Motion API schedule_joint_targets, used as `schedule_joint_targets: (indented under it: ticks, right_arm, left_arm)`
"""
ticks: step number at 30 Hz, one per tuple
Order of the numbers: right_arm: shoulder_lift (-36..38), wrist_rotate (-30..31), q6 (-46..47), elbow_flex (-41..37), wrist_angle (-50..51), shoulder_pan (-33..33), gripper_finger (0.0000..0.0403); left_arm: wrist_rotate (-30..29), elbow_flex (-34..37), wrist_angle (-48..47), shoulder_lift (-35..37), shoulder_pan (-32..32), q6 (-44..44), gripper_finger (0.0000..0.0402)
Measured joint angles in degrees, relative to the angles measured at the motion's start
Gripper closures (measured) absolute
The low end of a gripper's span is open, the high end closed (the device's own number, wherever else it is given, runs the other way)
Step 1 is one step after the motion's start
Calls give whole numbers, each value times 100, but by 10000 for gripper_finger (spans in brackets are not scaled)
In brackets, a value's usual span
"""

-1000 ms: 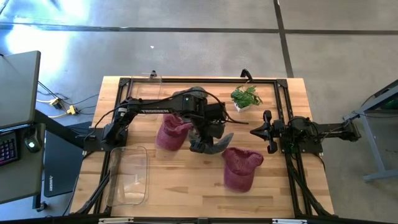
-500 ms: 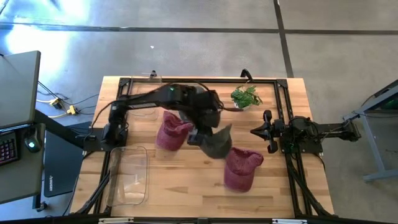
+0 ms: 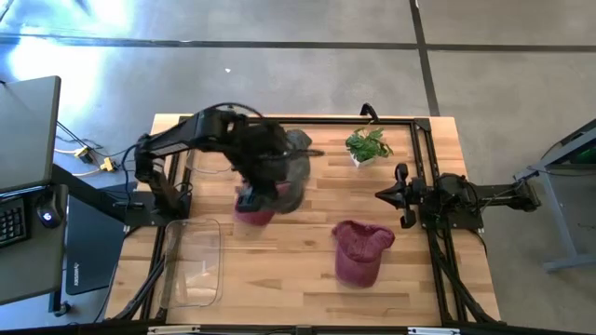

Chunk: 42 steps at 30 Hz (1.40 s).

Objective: Pick & Place hat
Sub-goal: Put the bottom black cap into the bottom transparent bin

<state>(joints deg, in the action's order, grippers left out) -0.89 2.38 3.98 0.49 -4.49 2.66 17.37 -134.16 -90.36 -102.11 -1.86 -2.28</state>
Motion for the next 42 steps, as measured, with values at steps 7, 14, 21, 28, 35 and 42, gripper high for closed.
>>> schedule_joint_targets:
  ticks: [7, 14, 21, 28, 35, 42]
  right_arm:
    - [-24, 667, -28, 0, 0, 2, 391]
    - [-24, 1520, -8, 0, -7, 0, 391]
    - [-24, 1839, 5, 2, -22, 1, 391]
    - [-24, 1895, 5, 0, -24, 1, 391]
    - [-24, 1895, 107, 0, -22, 0, 391]
    - [-24, 1895, 312, 0, -18, 2, 391]
  left_arm:
    - [-320, -17, 23, 623, -891, 1390, 401]
    - [-402, -30, 31, 844, -1848, 2891, 401]
    - [150, 211, 30, 955, -2580, 3765, 401]
    - [-101, 1341, 44, 1466, -3171, 4222, 401]
    - [401, 2464, 21, 2175, -3624, 4994, 401]
    - [-293, 2613, 49, 2677, -3894, 5552, 401]
